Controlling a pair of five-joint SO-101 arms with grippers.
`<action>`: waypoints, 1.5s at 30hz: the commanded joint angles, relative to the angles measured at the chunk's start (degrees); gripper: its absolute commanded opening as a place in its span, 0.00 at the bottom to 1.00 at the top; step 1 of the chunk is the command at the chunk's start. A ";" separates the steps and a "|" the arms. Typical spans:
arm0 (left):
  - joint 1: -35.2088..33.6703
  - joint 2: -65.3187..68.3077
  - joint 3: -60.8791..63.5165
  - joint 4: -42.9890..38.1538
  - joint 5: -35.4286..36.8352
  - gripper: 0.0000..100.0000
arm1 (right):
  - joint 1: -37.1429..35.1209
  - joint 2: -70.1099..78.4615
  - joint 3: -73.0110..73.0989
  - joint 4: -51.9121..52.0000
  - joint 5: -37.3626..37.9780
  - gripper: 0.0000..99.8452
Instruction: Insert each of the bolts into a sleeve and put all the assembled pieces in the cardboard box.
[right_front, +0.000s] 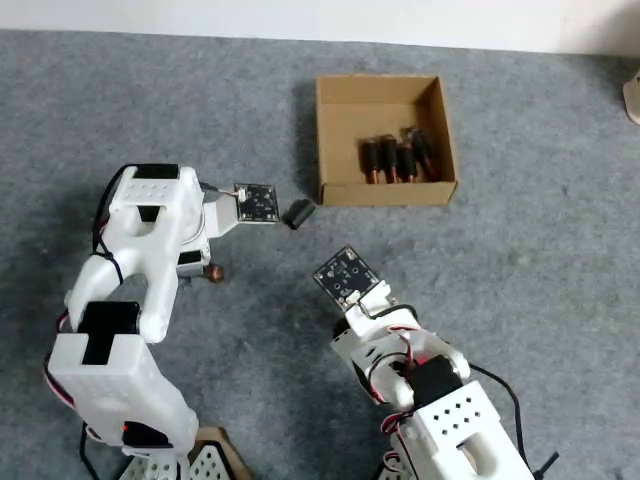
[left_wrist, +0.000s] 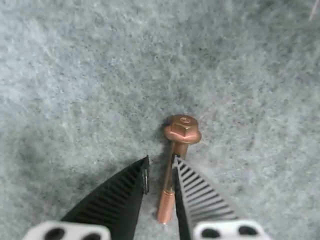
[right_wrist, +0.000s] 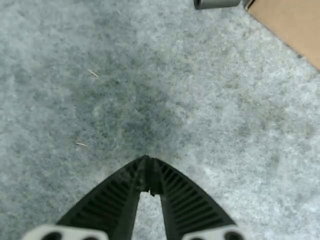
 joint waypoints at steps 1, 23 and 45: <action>-0.57 -1.19 0.04 -0.26 -1.76 0.12 | -0.13 -0.66 -0.57 -1.36 0.70 0.01; 0.92 -1.45 3.21 -0.70 -0.44 0.00 | -0.13 -0.66 -0.57 -1.36 0.70 0.01; -2.07 -9.54 4.88 -4.13 44.66 0.00 | -0.48 -0.31 -0.75 -1.01 0.35 0.01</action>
